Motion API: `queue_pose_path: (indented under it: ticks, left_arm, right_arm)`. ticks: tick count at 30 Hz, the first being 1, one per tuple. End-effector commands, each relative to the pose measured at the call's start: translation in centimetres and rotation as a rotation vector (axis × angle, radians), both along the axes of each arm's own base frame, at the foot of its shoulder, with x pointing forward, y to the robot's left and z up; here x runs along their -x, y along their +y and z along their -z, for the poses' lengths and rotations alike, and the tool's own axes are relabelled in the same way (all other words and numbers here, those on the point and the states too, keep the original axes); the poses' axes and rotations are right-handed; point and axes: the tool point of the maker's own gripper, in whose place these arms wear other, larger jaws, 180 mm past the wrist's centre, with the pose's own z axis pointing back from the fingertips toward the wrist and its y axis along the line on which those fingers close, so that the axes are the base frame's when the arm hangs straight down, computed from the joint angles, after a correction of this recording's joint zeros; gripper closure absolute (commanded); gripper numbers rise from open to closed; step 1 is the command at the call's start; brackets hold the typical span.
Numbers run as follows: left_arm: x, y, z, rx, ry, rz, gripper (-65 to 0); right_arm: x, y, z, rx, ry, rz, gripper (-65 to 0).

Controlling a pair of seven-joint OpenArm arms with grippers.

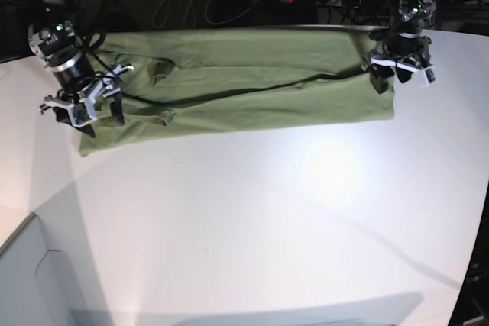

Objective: Fold the T-shirt properly
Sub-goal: 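Grasp both ends of the green strip with both grippers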

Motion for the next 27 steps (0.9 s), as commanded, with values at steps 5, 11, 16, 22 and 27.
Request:
queue_pose_path:
  ticks: [5,11,16,22,27]
  left_arm:
    - [0.1,0.7,0.0,-0.014,-0.005,-0.008,-38.0]
    - [0.1,0.7,0.1,-0.019,-0.001,-0.007,-38.0]
    - [0.2,0.8,0.1,-0.02,0.0,-0.009,-38.0]
    - [0.2,0.9,0.1,-0.021,0.0,-0.01,-38.0]
    - [0.0,0.8,0.1,-0.02,-0.002,-0.007,-38.0]
  right_arm:
    - [-1.0,2.2,0.2,0.034,0.049,-0.085,-35.1]
    - [-1.9,4.8,1.8,0.009,0.092,-0.154,-35.1]
    - [-1.1,6.3,4.3,-0.014,0.167,-0.196,-35.1]
    - [2.8,8.9,5.8,-0.021,0.246,-0.365,-35.1]
    - [5.5,9.7,4.6,-0.011,0.242,-0.413,-34.9]
